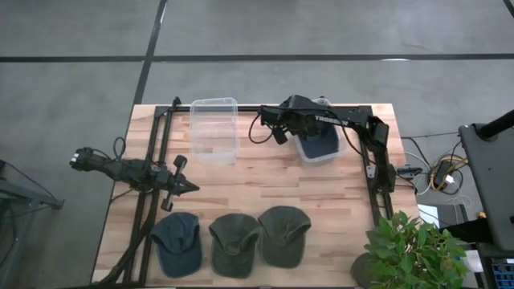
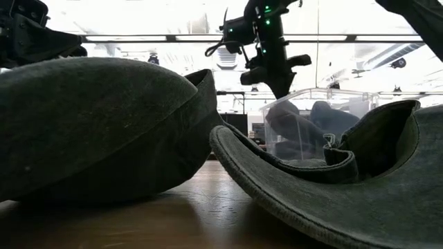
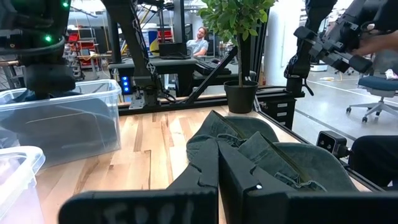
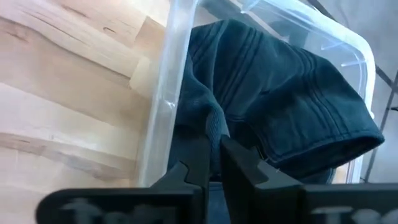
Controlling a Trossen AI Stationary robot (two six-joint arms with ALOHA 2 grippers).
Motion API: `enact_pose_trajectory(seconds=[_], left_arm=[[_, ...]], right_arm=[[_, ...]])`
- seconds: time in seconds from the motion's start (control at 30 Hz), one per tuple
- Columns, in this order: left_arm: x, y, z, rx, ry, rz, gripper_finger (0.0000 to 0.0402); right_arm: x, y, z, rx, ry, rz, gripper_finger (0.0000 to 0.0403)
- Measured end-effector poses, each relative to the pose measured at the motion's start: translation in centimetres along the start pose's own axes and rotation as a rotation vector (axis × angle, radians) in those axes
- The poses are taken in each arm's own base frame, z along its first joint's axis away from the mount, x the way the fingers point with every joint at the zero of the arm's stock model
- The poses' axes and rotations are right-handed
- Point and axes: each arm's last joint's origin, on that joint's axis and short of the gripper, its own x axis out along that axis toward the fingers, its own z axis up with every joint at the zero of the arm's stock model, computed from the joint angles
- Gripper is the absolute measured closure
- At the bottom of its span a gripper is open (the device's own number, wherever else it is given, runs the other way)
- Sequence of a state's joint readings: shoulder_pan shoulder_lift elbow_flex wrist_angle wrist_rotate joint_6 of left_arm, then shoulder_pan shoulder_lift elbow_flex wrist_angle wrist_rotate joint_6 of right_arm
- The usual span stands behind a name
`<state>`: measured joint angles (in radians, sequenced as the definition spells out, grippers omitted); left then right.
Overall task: Pick & Place hat
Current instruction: Put the right blue cap into the right transparent bin, then put the blue cap into the right transparent bin
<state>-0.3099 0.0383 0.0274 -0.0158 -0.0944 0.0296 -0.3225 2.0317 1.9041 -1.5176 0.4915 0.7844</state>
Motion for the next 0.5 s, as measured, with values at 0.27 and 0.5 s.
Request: enact_pose_trajectory(seconds=[0.27, 0.5], left_arm=[[0.0, 0.0, 0.0, 0.000, 0.000, 0.000, 0.0401], [0.0, 0.0, 0.0, 0.000, 0.000, 0.000, 0.0401]], right_arm=[[-2.0, -1.8, -0.3, 0.008, -0.034, 0.020, 0.0329], [-5.4, -5.1, -1.0, 0.049, -0.122, 0.085, 0.0259]])
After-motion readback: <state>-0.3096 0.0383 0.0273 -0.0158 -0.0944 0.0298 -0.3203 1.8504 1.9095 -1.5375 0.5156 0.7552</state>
